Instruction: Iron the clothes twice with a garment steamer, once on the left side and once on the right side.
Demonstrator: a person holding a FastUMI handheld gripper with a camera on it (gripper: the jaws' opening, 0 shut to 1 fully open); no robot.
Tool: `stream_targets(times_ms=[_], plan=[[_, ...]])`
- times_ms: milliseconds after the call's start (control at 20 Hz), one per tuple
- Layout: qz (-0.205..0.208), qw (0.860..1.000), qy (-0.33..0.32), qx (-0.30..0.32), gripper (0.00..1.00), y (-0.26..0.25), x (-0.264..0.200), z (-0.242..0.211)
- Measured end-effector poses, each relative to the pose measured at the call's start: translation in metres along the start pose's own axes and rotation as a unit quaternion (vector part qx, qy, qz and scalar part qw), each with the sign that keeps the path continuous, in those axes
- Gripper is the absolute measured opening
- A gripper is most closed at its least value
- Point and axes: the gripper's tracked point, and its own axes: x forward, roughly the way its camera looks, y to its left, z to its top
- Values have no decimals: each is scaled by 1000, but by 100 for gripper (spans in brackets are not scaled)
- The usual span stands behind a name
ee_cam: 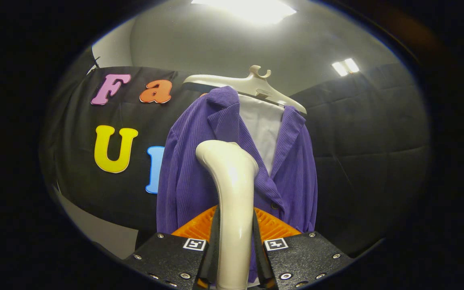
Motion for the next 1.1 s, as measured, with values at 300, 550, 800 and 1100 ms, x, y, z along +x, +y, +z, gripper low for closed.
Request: stream_targets(times_ms=[300,550,800,1100], plan=[[9,999,48,-2,38,3,-29,-56],[17,996,82,-12,38,3,-59,-103],[18,993,118,-3,38,-11,-96,-146],[23,989,146,-18,38,-34,-138,-179]])
